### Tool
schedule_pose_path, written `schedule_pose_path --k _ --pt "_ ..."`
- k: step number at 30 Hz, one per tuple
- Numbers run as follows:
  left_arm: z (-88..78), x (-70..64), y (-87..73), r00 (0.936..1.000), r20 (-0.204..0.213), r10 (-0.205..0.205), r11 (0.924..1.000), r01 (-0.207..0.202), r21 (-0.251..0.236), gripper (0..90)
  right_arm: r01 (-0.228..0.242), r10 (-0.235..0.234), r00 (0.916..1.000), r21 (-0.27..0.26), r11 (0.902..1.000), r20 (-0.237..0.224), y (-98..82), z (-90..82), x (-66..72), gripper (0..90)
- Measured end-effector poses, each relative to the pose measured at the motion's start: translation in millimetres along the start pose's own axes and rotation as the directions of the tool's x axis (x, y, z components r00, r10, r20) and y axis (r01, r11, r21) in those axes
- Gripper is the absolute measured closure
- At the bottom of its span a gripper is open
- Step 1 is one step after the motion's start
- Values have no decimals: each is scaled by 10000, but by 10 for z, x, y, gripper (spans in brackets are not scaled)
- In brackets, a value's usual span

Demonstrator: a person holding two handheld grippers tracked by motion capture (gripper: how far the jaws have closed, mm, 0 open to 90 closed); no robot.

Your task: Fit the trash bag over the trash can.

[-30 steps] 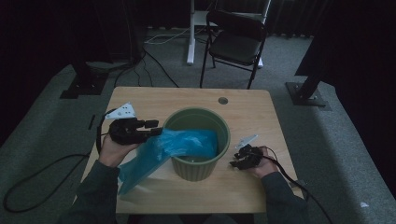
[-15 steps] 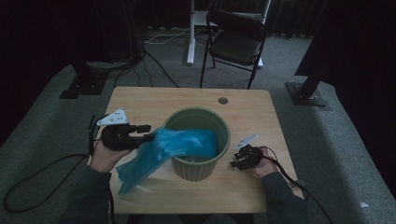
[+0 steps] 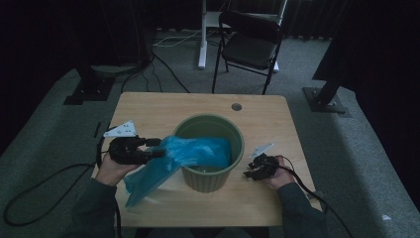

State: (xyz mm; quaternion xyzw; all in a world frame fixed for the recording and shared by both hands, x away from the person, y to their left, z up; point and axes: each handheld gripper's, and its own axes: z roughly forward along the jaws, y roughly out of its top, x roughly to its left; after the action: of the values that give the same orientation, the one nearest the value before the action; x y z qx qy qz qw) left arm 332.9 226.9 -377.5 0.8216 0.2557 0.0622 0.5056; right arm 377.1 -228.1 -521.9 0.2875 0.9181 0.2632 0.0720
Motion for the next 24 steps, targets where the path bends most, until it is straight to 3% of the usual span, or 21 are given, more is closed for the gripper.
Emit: schedule_pose_path --k 7,12,18,20,24 --pt "100 -38 51 9998 53 179 9994 -180 299 733 1 -1 10000 1 10000 -7 0 0 0 532" --pt "122 -85 109 9992 72 405 9989 -406 231 891 5 -5 10000 -1 10000 -4 0 0 0 532" --pt "138 -150 206 9979 116 641 9979 -642 96 896 5 -5 10000 -1 10000 3 0 0 -1 533" --pt "141 -171 249 9972 -59 747 9972 -747 63 895 3 -3 10000 3 10000 7 0 0 -1 533" --pt "85 -133 209 9979 -376 535 9985 -539 -75 736 9 -9 10000 6 10000 -1 0 -1 -2 533"
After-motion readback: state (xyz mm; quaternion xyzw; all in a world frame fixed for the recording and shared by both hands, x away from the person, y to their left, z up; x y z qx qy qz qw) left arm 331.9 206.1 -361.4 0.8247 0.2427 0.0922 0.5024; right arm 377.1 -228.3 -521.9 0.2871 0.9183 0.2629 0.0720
